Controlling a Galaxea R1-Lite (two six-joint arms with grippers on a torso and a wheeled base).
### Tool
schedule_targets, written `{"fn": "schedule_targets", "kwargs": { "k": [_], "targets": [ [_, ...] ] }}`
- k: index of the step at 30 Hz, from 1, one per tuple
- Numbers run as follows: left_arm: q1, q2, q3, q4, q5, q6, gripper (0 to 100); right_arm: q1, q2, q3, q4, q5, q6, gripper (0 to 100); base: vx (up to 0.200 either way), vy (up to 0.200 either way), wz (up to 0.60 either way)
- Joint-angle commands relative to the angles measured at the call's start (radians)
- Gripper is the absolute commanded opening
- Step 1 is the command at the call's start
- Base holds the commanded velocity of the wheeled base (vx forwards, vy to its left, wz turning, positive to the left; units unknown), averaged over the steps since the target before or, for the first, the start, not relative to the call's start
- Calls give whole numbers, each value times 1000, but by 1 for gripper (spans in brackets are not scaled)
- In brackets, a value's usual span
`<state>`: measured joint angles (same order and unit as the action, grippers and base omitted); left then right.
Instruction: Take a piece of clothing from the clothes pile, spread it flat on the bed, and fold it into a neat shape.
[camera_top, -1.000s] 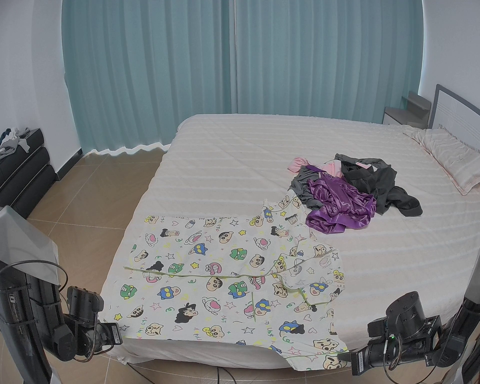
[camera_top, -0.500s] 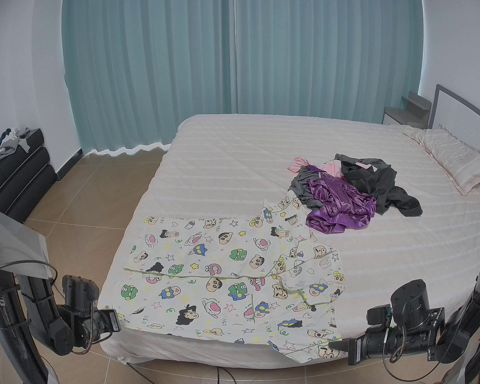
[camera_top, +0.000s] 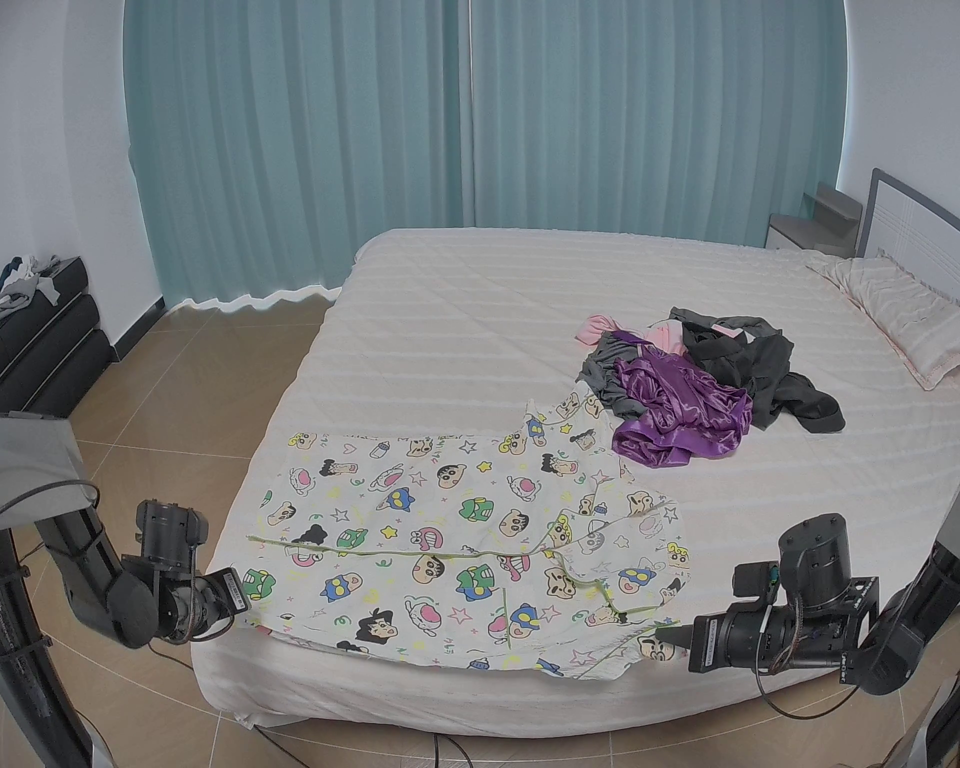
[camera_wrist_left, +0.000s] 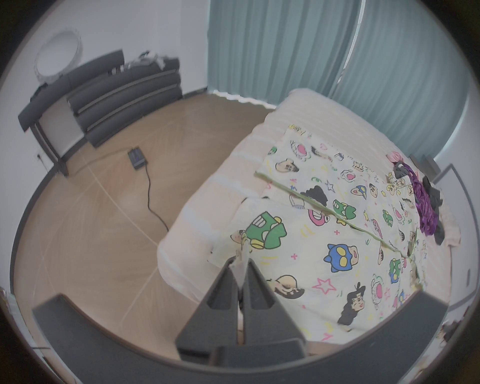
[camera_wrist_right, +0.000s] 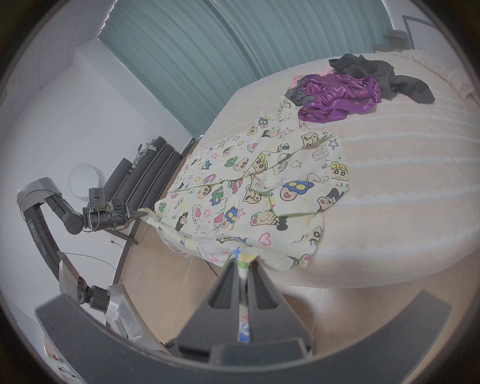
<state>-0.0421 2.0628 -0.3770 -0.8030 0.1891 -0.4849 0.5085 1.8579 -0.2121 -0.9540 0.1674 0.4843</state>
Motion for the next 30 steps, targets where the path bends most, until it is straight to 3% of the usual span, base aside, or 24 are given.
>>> {"fn": "schedule_targets", "kwargs": {
  "k": [1, 4, 10, 15, 20, 30],
  "targets": [
    [18, -20, -224, 248, -119, -138, 0, -41, 76, -73, -5, 6, 11, 0, 0, 0, 0],
    [33, -30, -332, 412, -191, -219, 0, -58, 89, -118, -3, 7, 82, 0, 0, 0, 0],
    [88, -43, -395, 535, -221, -238, 0, -96, 132, -154, -5, 7, 102, 0, 0, 0, 0],
    [99, -56, -390, 573, -224, -236, 0, -102, 141, -156, -5, 7, 100, 0, 0, 0, 0],
    [105, -135, -395, 797, -260, -153, 0, -104, 136, -164, -6, 24, 102, 0, 0, 0, 0],
    [107, -70, -482, 829, -264, -149, 0, -105, 149, -210, -3, 20, 102, 0, 0, 0, 0]
  ]
}}
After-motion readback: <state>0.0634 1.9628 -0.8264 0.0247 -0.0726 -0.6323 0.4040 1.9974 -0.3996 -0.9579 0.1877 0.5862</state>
